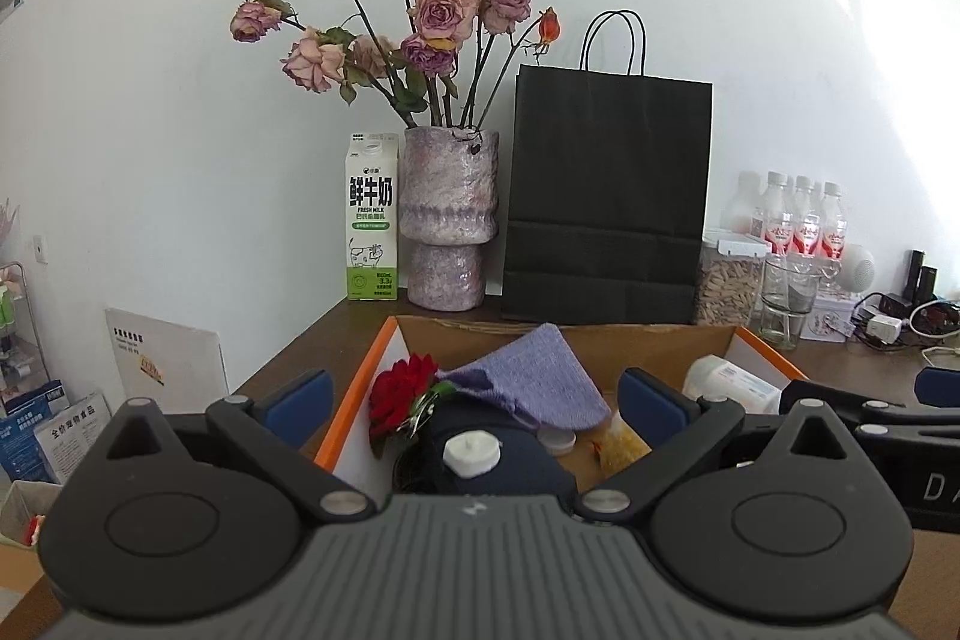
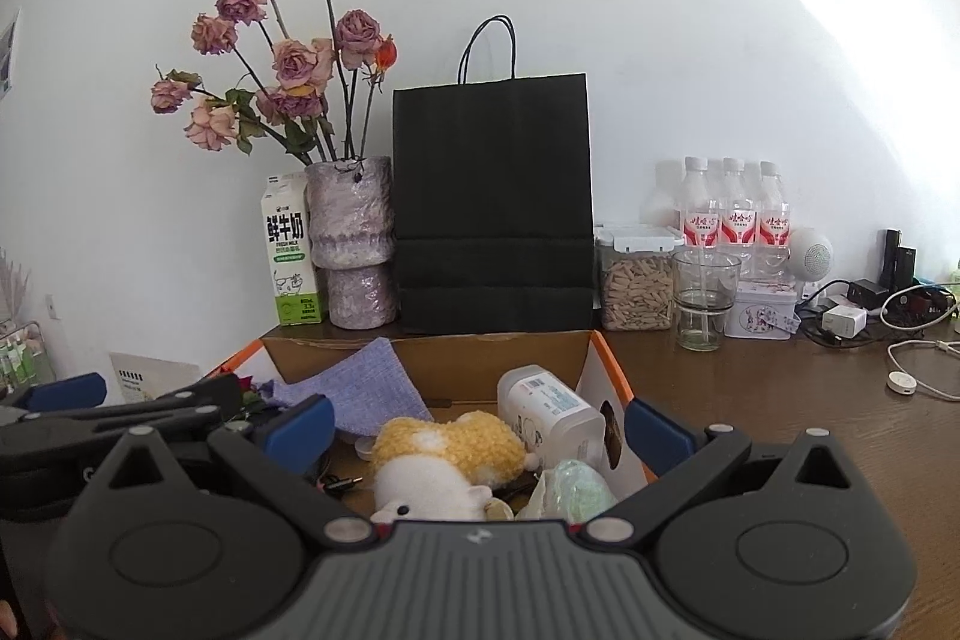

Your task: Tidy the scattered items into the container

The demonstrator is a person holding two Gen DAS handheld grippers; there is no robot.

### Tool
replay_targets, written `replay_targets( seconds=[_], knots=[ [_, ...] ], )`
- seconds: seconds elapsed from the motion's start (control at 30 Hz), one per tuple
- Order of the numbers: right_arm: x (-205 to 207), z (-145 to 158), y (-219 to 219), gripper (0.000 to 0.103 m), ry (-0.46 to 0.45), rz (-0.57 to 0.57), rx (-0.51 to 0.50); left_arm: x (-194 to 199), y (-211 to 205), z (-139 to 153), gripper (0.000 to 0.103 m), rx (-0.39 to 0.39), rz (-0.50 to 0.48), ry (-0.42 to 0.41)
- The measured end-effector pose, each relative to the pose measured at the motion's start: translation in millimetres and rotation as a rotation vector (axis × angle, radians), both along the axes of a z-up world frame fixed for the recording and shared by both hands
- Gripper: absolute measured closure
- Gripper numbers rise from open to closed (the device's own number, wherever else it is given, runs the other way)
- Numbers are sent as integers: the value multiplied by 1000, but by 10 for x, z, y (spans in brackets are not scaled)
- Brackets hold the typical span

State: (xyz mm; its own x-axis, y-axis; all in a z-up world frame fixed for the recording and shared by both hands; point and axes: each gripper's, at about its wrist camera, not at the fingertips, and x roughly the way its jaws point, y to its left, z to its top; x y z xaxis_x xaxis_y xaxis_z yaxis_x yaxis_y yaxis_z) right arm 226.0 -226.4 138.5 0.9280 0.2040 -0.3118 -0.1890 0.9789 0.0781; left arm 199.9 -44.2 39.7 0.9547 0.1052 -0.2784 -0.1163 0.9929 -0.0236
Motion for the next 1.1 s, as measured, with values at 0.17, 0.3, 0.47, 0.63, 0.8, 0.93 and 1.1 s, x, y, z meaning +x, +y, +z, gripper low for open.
replay_targets(
  seconds=[0.17,0.3,0.47,0.63,0.8,0.93,1.1],
  knots=[
    [-364,21,-26,0,22,16,-2,-371,-36,37,0,33,1,31],
    [-670,14,-52,0,43,33,-22,-652,-20,27,0,24,-12,90],
    [-1030,18,-88,0,60,60,-38,-1004,-11,21,0,19,-12,133],
    [-1349,16,-120,0,94,60,-39,-1349,-37,46,0,41,-1,137],
    [-1640,-20,-121,0,111,59,-53,-1615,-22,-28,0,6,6,175],
    [-1773,-84,-131,0,159,50,-40,-1746,-54,-65,0,36,26,185],
    [-1859,-66,-106,0,151,50,-65,-1794,-41,-40,0,33,31,179]
  ],
)
